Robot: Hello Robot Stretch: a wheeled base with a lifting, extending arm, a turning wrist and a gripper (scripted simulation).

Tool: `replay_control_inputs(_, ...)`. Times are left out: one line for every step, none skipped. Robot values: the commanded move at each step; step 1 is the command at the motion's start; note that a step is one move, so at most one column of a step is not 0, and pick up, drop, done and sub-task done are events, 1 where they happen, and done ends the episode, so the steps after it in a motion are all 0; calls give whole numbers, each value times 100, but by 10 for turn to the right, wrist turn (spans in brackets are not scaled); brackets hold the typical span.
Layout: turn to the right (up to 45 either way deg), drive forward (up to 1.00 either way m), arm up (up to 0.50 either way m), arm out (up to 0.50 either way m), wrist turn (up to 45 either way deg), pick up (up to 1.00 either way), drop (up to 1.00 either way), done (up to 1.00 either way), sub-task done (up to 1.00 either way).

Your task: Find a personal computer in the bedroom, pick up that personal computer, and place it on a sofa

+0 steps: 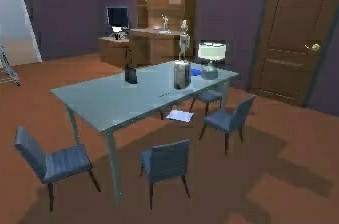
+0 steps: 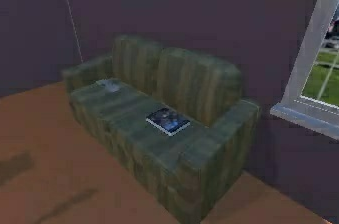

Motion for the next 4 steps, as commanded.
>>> replay_control_inputs(390,0,0,0,0,0,0,0,0)
replay_control_inputs(0,100,0,0,0,0,0,0,0)
replay_control_inputs(30,0,0,0,0,0,0,0,0)
replay_control_inputs(0,100,0,0,0,0,0,0,0)
